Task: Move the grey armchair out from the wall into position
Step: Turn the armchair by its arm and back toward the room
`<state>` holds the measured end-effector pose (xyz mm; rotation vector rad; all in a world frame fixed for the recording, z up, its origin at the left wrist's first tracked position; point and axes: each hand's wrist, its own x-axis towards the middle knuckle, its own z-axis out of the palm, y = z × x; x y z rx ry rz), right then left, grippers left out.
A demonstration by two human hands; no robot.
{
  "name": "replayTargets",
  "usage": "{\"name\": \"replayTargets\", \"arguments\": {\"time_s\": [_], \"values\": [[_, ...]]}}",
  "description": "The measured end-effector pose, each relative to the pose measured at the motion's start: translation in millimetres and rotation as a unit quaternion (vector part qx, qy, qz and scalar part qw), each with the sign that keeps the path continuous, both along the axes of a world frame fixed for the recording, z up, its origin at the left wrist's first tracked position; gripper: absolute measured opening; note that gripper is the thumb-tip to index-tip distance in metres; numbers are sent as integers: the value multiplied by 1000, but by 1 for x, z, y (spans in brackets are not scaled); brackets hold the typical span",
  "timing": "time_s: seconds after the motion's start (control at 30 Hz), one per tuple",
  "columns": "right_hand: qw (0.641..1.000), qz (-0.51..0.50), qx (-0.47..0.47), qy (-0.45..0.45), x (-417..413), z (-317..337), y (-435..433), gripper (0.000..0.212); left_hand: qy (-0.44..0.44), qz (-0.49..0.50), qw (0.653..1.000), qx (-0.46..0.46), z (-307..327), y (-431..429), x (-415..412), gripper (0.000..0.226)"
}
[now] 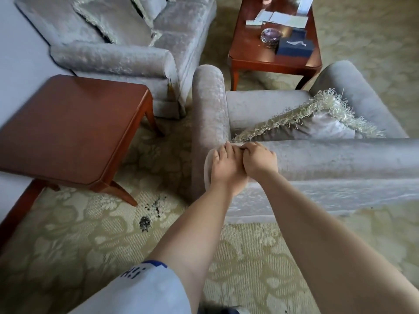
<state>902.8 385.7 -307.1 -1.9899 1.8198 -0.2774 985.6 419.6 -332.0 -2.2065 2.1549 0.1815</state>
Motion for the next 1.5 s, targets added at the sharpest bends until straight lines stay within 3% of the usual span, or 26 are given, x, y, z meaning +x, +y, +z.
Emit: {"name": "replayTargets", "arguments": {"time_s": [0.23, 0.37, 0.5, 0.67, 0.87, 1.03, 1.17, 1.3, 1.4, 1.5], "values": [[985, -142, -99, -4, 11, -6, -5, 22, 73, -169, 982, 34, 14, -24, 31, 61], [938, -326, -116, -10, 18, -12, -14, 27, 126, -251, 957, 70, 12, -39, 46, 57], [887, -450, -82, 62, 24, -16, -18, 46, 152, -281, 948, 14, 12, -66, 49, 29], [879, -463, -25, 108, 25, -21, -26, 52, 233, -287, 929, -5, 20, -116, 11, 26], [867, -482, -78, 96, 26, -24, -23, 60, 251, -483, 825, 155, 19, -159, -40, 41], [835, -526, -155, 50, 31, -16, -22, 60, 230, -589, 762, 136, 19, -166, -60, 41], [804, -573, -140, 76, 35, -18, -25, 58, 228, -670, 698, 106, 18, -174, -68, 43], [729, -678, -49, 83, 47, -14, -26, 62, 176, -751, 630, 84, 18, -168, -72, 45], [627, -778, 40, 22, 71, -8, -32, 70, 99, -800, 588, 59, 17, -164, -65, 49], [542, -836, 84, -15, 108, -7, -37, 70, 30, -810, 576, 101, 15, -151, -51, 59]]}}
